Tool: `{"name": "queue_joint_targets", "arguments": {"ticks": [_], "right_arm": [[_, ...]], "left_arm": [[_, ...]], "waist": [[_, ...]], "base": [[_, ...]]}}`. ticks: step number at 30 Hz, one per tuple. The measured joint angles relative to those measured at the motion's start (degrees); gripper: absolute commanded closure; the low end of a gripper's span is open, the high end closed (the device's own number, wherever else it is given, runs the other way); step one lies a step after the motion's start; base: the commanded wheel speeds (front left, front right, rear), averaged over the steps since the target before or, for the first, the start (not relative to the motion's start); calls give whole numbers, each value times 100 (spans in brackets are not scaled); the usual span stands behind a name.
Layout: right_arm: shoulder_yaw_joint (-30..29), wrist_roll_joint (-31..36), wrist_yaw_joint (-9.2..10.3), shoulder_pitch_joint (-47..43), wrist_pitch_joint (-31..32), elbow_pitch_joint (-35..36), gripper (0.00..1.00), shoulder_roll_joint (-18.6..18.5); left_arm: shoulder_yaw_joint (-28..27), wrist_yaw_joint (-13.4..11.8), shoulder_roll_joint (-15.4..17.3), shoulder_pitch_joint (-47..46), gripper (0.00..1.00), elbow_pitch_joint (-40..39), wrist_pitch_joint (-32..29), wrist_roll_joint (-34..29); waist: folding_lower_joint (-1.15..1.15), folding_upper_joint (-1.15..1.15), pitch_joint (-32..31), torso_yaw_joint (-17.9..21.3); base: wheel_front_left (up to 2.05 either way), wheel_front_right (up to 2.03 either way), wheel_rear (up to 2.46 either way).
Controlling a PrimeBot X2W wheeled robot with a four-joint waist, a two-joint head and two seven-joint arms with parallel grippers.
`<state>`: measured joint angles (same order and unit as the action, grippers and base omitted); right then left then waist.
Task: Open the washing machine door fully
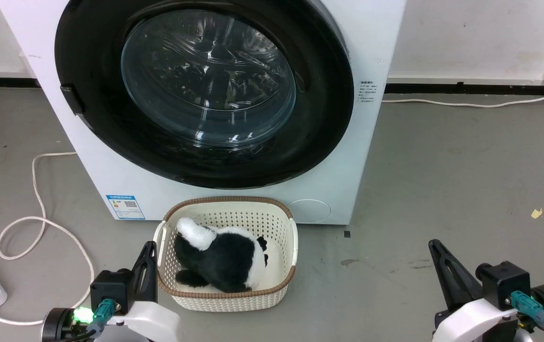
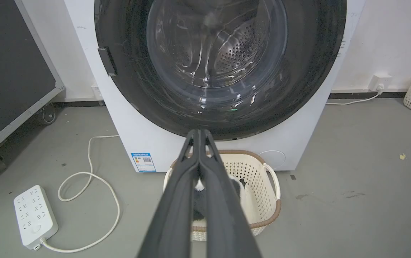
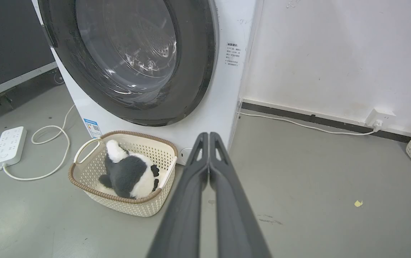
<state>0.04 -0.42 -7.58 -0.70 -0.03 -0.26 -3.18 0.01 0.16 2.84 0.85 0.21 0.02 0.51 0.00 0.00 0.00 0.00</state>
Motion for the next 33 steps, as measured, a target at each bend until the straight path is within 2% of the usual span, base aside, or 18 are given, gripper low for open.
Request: {"name": "queue_joint_targets", "arguments": {"ticks": [33], "right_arm": [[0,1,0,0,0,0,100,0]], "left_arm": [[0,0,0,0,100,0,0,0]], "waist": [[0,0,0,0]], "base": [[0,0,0]]}}
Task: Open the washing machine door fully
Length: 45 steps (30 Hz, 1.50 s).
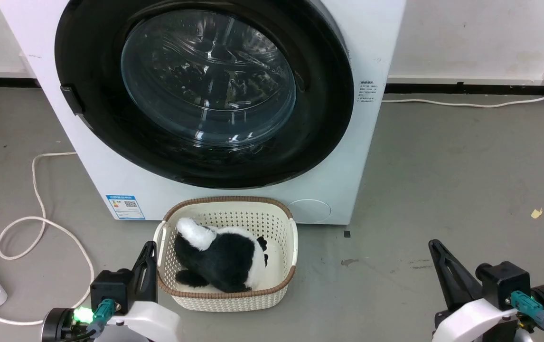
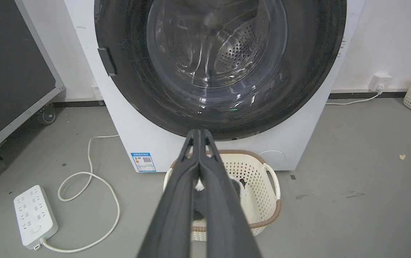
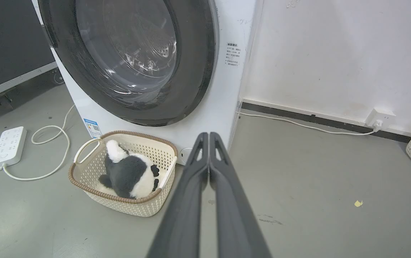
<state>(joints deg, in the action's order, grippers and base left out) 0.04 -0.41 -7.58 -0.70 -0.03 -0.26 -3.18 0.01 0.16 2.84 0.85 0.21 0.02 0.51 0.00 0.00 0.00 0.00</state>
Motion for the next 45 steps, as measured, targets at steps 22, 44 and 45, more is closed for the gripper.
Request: {"name": "queue_joint_targets", "arguments": {"ticks": [22,44,45], "right_arm": [[0,5,0,0,0,0,100,0],[0,5,0,0,0,0,100,0],[0,5,0,0,0,0,100,0]], "left_arm": [[0,0,0,0,100,0,0,0],[0,0,0,0,100,0,0,0],[0,0,0,0,100,0,0,0]], "waist": [[0,0,0,0],[0,0,0,0],[0,0,0,0]], "base": [[0,0,0],[0,0,0],[0,0,0]]}}
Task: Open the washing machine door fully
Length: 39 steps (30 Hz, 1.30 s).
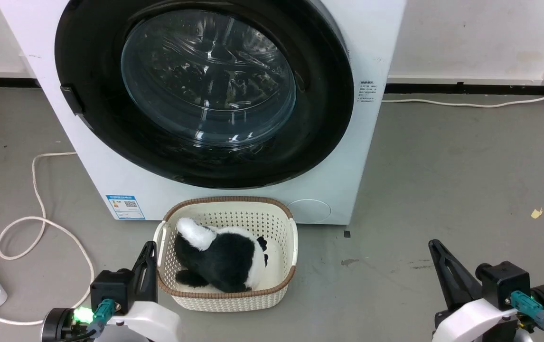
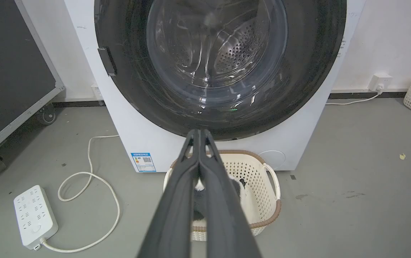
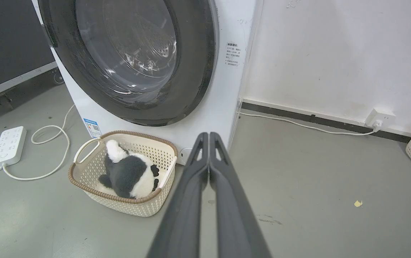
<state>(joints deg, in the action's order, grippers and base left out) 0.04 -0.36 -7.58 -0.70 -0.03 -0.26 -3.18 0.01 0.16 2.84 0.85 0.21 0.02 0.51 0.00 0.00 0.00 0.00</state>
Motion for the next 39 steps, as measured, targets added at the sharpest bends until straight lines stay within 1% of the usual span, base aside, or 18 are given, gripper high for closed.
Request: {"name": "queue_joint_targets", "arguments": {"ticks": [39], "right_arm": [[0,0,0,1,0,0,100,1]], "left_arm": [[0,0,0,0,100,0,0,0]], "waist": [[0,0,0,0]], "base": [[0,0,0]]}}
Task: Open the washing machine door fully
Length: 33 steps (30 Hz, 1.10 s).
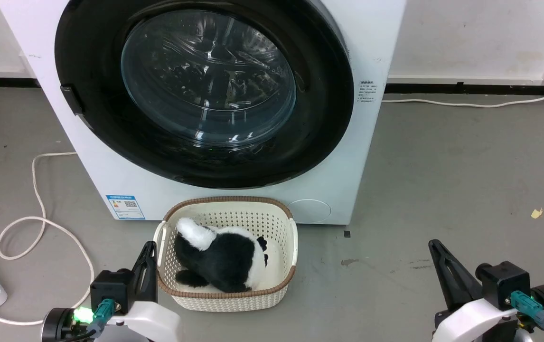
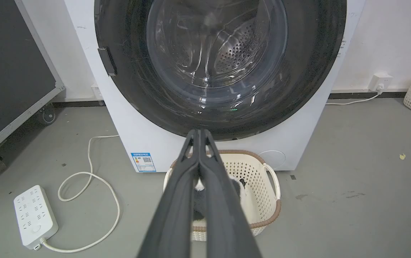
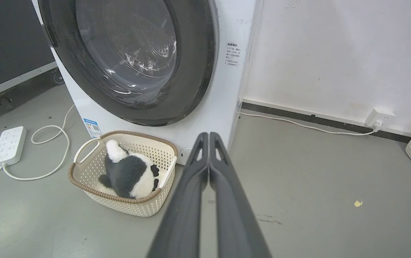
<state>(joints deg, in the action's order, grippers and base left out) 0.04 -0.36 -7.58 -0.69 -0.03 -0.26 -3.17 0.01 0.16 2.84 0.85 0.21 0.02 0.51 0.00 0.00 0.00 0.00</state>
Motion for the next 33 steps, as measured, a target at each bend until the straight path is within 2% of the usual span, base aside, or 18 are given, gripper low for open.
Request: {"name": "queue_joint_targets", "arguments": {"ticks": [33], "right_arm": [[0,0,0,0,0,0,100,0]], "left_arm": [[0,0,0,0,100,0,0,0]], "waist": [[0,0,0,0]], "base": [[0,0,0]]}}
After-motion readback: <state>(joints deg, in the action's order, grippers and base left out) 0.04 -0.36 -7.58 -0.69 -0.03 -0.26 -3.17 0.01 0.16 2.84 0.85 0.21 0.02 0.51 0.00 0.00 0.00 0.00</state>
